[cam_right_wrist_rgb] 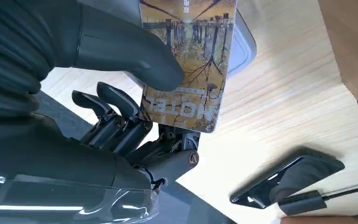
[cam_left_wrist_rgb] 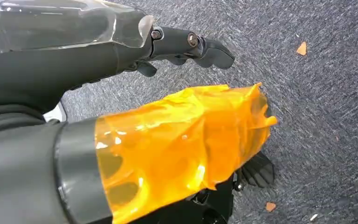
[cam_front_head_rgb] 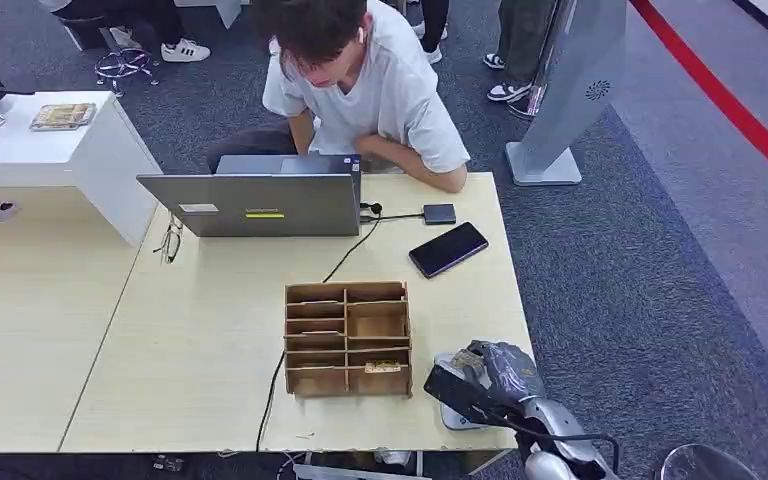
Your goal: Pass the card to the sensor for recognition and then transmit it.
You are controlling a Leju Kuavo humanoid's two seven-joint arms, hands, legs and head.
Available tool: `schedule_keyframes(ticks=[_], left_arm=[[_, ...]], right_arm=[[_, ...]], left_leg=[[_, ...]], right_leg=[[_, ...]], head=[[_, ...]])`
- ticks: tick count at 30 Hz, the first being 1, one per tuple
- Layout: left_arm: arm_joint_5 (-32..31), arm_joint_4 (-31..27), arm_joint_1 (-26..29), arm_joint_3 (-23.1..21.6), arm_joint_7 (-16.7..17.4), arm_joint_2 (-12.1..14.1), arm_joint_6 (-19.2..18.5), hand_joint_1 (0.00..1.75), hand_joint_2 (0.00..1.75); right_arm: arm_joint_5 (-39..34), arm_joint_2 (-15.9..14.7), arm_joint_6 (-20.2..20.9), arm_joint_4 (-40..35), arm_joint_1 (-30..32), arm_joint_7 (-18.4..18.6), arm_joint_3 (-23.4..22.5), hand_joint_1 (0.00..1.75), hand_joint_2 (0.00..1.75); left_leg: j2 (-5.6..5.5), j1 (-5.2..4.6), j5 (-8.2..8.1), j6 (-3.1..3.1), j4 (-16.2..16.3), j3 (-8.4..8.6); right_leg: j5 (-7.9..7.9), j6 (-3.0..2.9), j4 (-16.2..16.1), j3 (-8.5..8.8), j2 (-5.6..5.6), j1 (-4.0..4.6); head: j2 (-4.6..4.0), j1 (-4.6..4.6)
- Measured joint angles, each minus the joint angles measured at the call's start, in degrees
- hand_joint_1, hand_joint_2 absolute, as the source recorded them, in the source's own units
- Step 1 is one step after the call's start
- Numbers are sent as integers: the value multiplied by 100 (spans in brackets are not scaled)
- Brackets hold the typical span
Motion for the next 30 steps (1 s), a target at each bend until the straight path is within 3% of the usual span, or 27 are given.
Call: schedule_keyframes(ticks=[5,15,21,26,30], left_arm=[[0,0,0,0,0,-2,0,0,0],[0,0,3,20,-81,-26,2,0,0],[0,0,3,109,-195,-44,-2,0,0],[-98,2,36,87,-15,72,-479,0,0],[-20,4,45,-15,-11,173,-544,0,0]], right_arm=[[85,20,-74,0,13,4,-4,175,175],[352,227,-973,-234,173,-562,-234,175,175],[-1199,466,-1001,-483,361,-1795,-477,175,175],[-2060,737,-1119,-743,444,-2632,-601,175,175],[-2737,896,-983,-984,511,-3113,-636,175,175]], left_leg=[[0,0,0,0,0,0],[0,0,0,0,0,-2],[-1,0,0,0,0,-2],[0,2,0,0,0,-2],[-1,2,0,-1,0,-2]], right_leg=[[0,0,0,0,0,0],[0,0,0,-1,0,0],[-3,4,0,-2,-1,0],[-4,5,1,-2,0,2],[-5,5,2,-2,-1,2]], head=[[0,0],[0,0],[0,2],[0,2],[0,0]])
